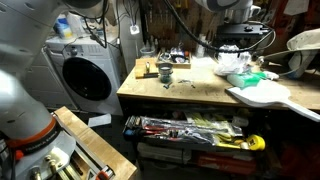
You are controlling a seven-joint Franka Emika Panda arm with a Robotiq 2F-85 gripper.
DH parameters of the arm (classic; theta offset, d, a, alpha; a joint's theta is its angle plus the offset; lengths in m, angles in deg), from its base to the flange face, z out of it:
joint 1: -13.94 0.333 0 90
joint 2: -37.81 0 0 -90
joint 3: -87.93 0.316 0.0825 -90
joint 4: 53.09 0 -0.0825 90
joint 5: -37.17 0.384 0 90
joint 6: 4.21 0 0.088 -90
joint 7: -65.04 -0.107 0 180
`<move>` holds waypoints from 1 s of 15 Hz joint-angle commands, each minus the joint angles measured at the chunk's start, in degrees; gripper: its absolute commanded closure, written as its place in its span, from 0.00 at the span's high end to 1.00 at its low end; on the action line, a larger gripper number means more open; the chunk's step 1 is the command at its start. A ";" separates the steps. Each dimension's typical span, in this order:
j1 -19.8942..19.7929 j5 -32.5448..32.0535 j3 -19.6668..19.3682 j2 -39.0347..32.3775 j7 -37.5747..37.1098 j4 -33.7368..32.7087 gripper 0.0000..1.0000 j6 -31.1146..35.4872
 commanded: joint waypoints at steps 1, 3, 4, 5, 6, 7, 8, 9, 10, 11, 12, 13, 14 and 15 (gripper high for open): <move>0.90 -1.54 -0.66 1.19 1.38 2.19 1.00 0.01; 2.07 -3.07 -1.51 3.29 3.34 5.70 1.00 0.05; 2.31 -3.29 -1.68 3.95 3.79 6.68 1.00 0.05; 2.43 -3.44 -1.74 4.40 4.03 7.29 1.00 0.06; 2.50 -3.53 -1.74 4.68 4.14 7.70 1.00 0.08; 2.54 -3.56 -1.75 4.76 4.18 7.84 1.00 0.08; 2.57 -3.58 -1.75 4.77 4.19 7.87 1.00 0.09; 4.52 -5.79 -2.76 5.48 3.22 9.33 1.00 1.86; 5.92 -7.00 -3.38 6.97 1.72 11.15 1.00 1.28; 7.42 -8.81 -4.30 8.71 0.33 13.50 1.00 0.91; 9.21 -11.37 -6.02 9.63 -3.19 14.78 1.00 -0.09; 11.23 -13.59 -7.69 11.45 -6.75 17.37 1.00 0.63; 13.05 -15.51 -9.18 13.16 -10.44 19.41 1.00 0.01; 14.96 -17.17 -10.66 15.31 -13.91 22.10 1.00 0.09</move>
